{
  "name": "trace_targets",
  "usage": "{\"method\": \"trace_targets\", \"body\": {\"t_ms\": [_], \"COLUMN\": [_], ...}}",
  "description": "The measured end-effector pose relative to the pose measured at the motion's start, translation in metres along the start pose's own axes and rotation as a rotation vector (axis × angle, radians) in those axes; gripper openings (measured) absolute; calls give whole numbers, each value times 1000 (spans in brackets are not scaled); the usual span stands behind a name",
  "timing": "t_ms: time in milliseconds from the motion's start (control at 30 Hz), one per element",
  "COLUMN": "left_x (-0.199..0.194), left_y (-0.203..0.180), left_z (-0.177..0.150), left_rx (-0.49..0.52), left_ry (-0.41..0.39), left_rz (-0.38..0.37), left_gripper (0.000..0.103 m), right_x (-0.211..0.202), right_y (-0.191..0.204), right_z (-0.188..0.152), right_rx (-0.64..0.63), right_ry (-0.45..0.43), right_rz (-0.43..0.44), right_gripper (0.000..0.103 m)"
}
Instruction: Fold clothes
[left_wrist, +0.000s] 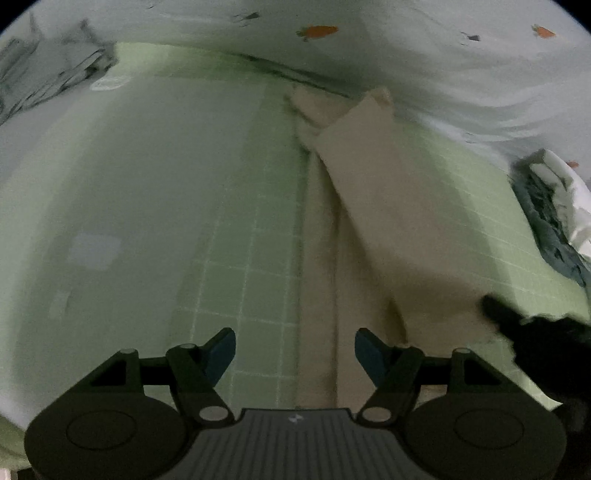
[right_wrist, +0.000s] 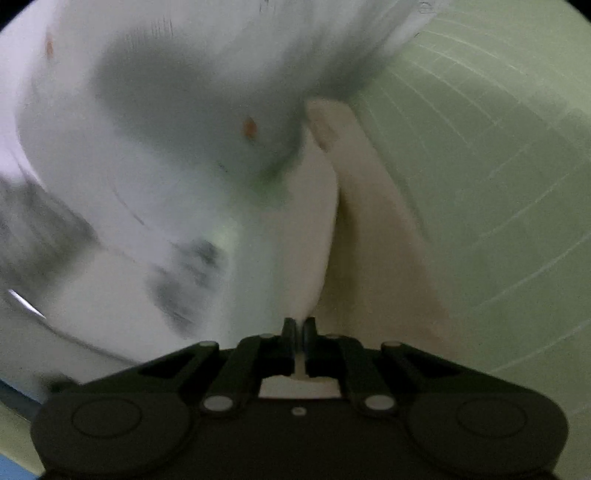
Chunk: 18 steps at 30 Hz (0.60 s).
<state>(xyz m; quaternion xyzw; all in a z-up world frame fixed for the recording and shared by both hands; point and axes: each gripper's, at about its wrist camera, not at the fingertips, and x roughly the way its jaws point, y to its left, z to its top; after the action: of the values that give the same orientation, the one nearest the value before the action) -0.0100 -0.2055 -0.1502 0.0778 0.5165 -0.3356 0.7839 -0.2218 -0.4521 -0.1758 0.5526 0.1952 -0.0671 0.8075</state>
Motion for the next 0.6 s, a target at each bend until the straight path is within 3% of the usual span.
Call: {"method": "trace_targets", "body": {"t_ms": [100,233,300,367,600], "left_x": [7,16,19,23,51], "left_y": [-8,-14,-17,-17,-25], "left_z": [-2,-8,-9,-11,-24], "left_rx": [26,53,69,72,123], "left_ry": [23,65,76,89,171], "left_rz": [-10,-2,6,8,48], "left_gripper": [73,73,73,73,74], "right_x": [-5,-6,-9,-9,11], "right_y": [-9,-34,-21,-7,5], "right_z": [-3,-15,-15,-16,-30], "right_rx": [-7,80,-34,-178,-471], "right_ry": [24,55,45,30,109], "right_rz": [-105,-248,-342,-439,-581], "right_gripper": [4,9,20,50,63]}}
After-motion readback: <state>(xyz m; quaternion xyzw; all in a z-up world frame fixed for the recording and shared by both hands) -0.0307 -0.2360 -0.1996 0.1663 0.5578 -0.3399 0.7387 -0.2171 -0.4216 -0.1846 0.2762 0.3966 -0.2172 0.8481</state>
